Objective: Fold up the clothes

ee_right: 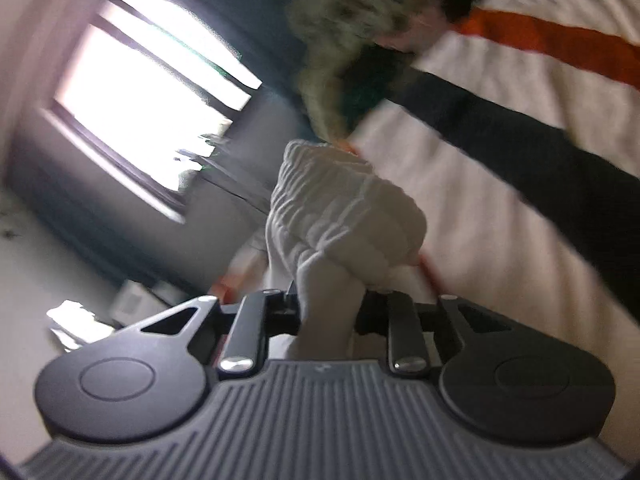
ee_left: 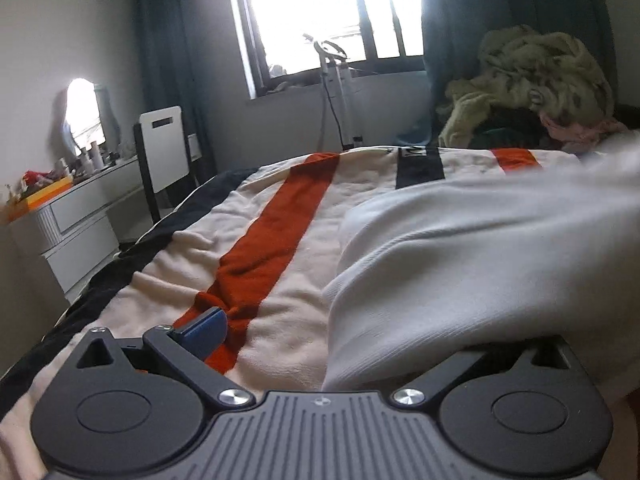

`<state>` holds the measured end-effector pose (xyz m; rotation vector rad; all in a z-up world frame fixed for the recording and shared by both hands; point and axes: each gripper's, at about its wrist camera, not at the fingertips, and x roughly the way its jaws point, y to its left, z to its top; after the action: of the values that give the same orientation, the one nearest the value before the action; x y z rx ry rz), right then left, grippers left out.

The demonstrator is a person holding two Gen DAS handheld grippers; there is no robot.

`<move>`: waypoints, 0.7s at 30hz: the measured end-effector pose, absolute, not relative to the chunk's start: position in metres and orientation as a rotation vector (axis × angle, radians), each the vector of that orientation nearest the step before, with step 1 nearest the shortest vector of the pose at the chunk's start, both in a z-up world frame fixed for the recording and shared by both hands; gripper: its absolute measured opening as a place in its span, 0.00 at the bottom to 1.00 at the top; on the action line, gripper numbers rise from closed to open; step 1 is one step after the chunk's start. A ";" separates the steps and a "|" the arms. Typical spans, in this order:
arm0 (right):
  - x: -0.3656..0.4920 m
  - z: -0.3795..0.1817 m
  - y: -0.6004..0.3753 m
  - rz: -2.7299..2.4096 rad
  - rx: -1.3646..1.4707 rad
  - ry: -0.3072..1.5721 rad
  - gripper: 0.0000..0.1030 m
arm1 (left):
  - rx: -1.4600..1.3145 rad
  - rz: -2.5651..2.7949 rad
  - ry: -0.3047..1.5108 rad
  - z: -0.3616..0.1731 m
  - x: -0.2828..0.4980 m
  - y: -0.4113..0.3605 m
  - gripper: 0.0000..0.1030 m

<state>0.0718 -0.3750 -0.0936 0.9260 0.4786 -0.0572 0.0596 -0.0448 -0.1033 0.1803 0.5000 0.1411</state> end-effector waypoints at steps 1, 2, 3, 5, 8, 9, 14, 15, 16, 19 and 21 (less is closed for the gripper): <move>0.072 -0.104 -0.380 -0.078 0.961 0.530 0.29 | 0.160 0.142 0.508 -0.103 0.059 -0.044 1.00; 0.071 -0.114 -0.385 -0.092 1.017 0.560 0.32 | 0.139 0.143 0.516 -0.103 0.059 -0.042 1.00; 0.070 -0.119 -0.388 -0.093 1.059 0.564 0.34 | 0.118 0.144 0.523 -0.103 0.058 -0.041 1.00; 0.066 -0.121 -0.392 -0.083 1.092 0.561 0.40 | 0.078 0.148 0.533 -0.103 0.055 -0.038 1.00; 0.061 -0.115 -0.387 -0.118 1.029 0.583 0.77 | -0.023 0.146 0.564 -0.104 0.060 -0.024 1.00; 0.060 -0.113 -0.385 -0.147 1.004 0.592 0.84 | -0.071 0.141 0.578 -0.105 0.063 -0.017 1.00; 0.065 -0.116 -0.376 -0.124 0.960 0.677 0.84 | -0.250 0.126 0.636 -0.110 0.069 0.005 1.00; 0.068 -0.117 -0.371 -0.105 0.950 0.698 0.84 | -0.280 0.123 0.646 -0.112 0.069 0.009 1.00; 0.071 -0.119 -0.367 -0.087 0.941 0.720 0.85 | -0.310 0.120 0.657 -0.113 0.070 0.013 1.00; 0.076 -0.119 -0.358 -0.059 0.906 0.747 0.86 | -0.384 0.108 0.685 -0.117 0.071 0.023 1.00; 0.076 -0.120 -0.358 -0.060 0.912 0.741 0.86 | -0.402 0.100 0.696 -0.118 0.071 0.024 1.00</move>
<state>0.0756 -0.3577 -0.1196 0.9118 0.7412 -0.0595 0.0715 0.0244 -0.1184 -0.4024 0.6961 0.1004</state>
